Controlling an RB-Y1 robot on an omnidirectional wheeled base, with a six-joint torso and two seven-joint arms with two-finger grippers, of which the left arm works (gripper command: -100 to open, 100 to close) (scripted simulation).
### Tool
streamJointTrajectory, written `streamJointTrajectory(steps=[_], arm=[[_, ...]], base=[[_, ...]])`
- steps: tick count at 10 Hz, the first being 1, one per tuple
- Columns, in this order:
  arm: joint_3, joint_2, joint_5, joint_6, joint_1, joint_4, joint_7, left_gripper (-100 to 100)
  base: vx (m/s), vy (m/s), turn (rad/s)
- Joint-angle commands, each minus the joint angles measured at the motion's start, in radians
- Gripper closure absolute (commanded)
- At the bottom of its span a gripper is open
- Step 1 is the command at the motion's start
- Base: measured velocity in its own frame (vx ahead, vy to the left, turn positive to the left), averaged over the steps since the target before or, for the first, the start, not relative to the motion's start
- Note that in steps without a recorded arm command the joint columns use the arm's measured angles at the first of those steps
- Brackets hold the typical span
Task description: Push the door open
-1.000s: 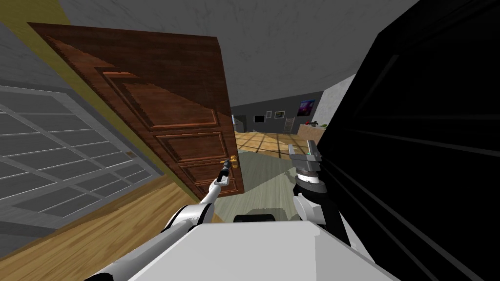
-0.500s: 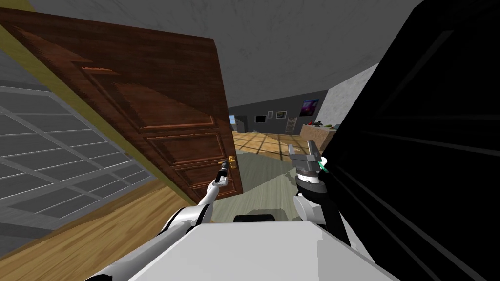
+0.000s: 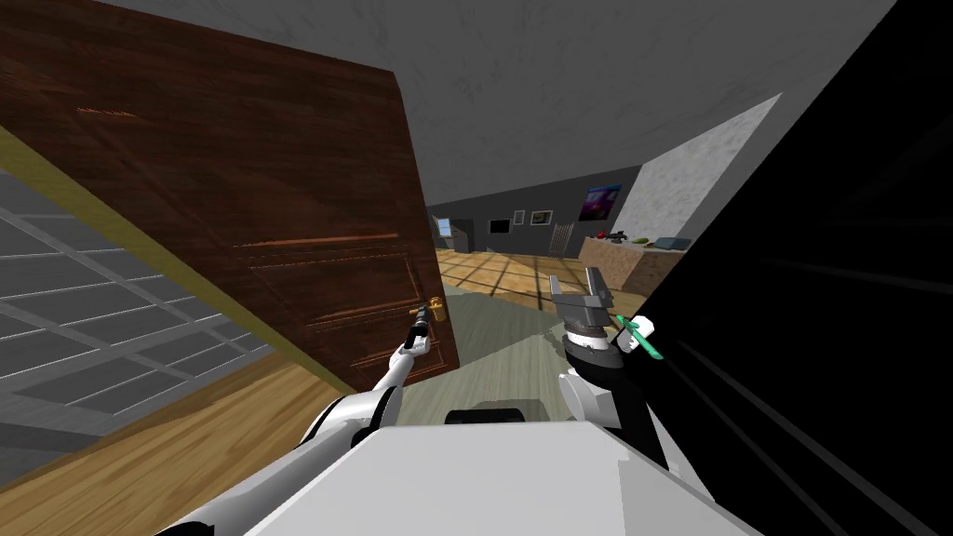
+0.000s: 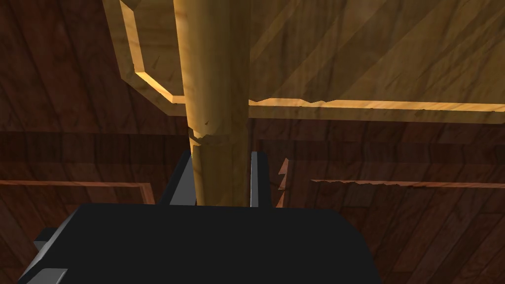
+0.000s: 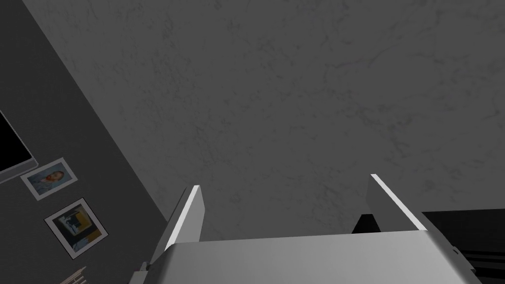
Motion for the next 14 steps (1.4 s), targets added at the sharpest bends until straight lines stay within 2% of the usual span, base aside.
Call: streamJointTrajectory(steps=[1,3,4,5,8,10,11,14], arm=[[0.016,0.004,0.005,-0.003,0.002,-0.003,-0.008,100],[0.029,0.010,0.010,-0.005,0.003,-0.002,-0.013,100],[0.025,0.015,0.009,-0.015,-0.004,0.022,-0.007,100],[0.040,0.024,0.015,-0.018,-0.003,0.024,-0.013,100],[0.062,0.034,0.024,-0.019,0.001,0.027,-0.021,100],[0.062,0.034,0.024,-0.019,0.001,0.027,-0.021,100],[0.082,0.044,0.032,-0.020,0.004,0.030,-0.029,100],[0.108,0.056,0.042,-0.022,0.008,0.034,-0.040,100]], base=[[0.179,-0.088,0.066],[0.148,-0.078,0.046],[0.061,-0.035,0.041],[0.102,-0.018,0.042],[0.170,-0.055,0.049],[0.088,-0.021,0.019],[0.155,-0.053,0.034],[0.191,-0.065,0.063]])
